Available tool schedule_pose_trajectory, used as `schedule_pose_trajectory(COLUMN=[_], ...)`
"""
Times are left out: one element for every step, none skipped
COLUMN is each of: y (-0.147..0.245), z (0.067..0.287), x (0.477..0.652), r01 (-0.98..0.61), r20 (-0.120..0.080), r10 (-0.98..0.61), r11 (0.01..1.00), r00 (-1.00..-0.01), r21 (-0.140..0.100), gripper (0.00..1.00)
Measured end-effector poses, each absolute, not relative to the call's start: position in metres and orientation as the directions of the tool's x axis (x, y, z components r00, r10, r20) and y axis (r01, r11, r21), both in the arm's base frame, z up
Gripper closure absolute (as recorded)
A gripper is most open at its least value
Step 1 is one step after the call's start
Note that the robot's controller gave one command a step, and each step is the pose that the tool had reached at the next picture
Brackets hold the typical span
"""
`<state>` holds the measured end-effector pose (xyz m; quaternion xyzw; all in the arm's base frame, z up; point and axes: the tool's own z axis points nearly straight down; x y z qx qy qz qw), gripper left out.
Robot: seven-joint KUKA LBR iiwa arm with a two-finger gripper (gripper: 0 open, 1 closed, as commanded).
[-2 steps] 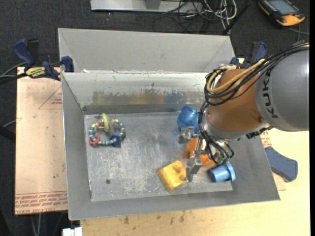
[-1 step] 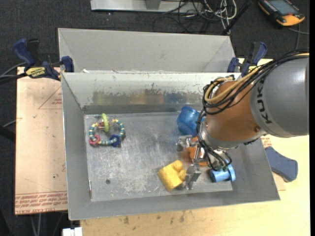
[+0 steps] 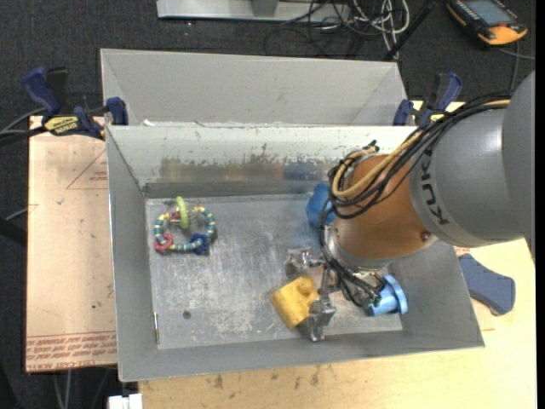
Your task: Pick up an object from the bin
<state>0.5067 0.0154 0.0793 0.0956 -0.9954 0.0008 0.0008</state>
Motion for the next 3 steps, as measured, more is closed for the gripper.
schedule_pose_trajectory(y=[0.0328,0.0308,0.0308], z=[0.0743,0.0724,0.0741], x=[0.4952,0.4940,0.4955], r01=[-0.286,-0.285,-0.285], r20=[-0.020,-0.015,-0.021], r10=[-0.286,-0.285,-0.285], r11=[0.958,0.959,0.959], r00=[-0.958,-0.958,-0.958], r21=[0.002,0.000,-0.001], gripper=[1.00,0.00,1.00])
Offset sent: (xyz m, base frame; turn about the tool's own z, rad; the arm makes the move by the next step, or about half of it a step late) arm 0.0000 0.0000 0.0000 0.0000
